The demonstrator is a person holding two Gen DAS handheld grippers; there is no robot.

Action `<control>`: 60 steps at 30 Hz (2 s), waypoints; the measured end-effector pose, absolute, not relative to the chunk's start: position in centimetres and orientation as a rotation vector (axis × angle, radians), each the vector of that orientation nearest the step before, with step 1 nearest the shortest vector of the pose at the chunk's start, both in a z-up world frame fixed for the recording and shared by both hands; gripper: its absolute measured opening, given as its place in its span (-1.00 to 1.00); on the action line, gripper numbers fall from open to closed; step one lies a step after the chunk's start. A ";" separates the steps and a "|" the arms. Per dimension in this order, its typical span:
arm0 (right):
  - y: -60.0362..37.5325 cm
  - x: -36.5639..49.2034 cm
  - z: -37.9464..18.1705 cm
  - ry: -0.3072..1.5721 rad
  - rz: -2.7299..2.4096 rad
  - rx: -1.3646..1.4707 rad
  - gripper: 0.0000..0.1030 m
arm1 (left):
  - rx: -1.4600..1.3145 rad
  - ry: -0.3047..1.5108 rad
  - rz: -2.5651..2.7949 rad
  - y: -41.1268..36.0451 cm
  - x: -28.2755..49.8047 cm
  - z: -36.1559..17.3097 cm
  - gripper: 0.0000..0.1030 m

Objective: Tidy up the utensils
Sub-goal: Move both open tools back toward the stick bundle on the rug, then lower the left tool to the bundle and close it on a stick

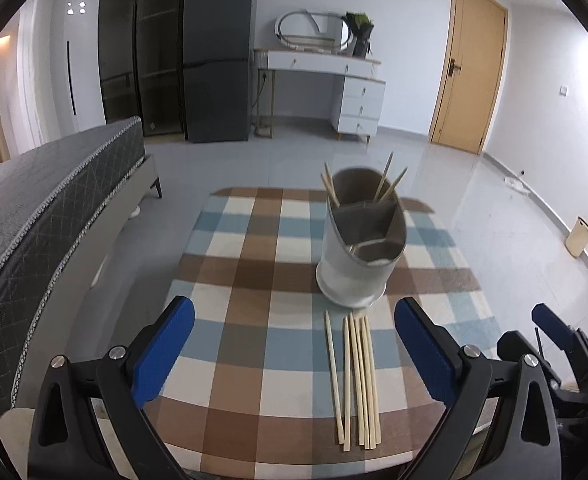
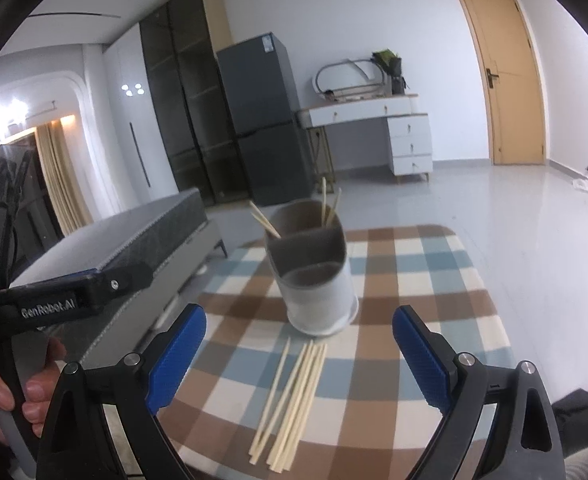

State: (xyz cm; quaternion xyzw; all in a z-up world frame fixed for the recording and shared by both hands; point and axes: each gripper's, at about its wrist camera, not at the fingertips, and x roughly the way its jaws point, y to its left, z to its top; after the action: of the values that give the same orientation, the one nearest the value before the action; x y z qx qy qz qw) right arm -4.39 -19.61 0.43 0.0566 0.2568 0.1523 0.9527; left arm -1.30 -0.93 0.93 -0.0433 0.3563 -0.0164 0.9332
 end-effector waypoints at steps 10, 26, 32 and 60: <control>-19.7 -2.0 -2.2 0.629 0.256 0.106 0.85 | -0.093 0.907 -0.067 -0.5 1.6 -4.7 0.90; -20.8 1.2 -5.5 0.773 0.202 0.160 0.84 | -0.120 1.119 -0.048 -2.3 7.5 -10.8 0.89; -21.0 1.8 -6.2 0.795 0.210 0.165 0.84 | -0.106 1.138 -0.032 -3.1 8.9 -11.8 0.85; -21.7 2.8 -7.0 0.829 0.216 0.214 0.84 | 0.010 1.151 -0.117 -7.1 8.3 -13.0 -0.98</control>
State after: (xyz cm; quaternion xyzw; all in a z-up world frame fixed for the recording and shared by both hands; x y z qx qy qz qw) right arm 2.78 -21.74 -6.97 0.1034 0.4013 0.1043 0.9041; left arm 8.26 -7.09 -13.02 0.0048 0.5441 -0.0552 0.8372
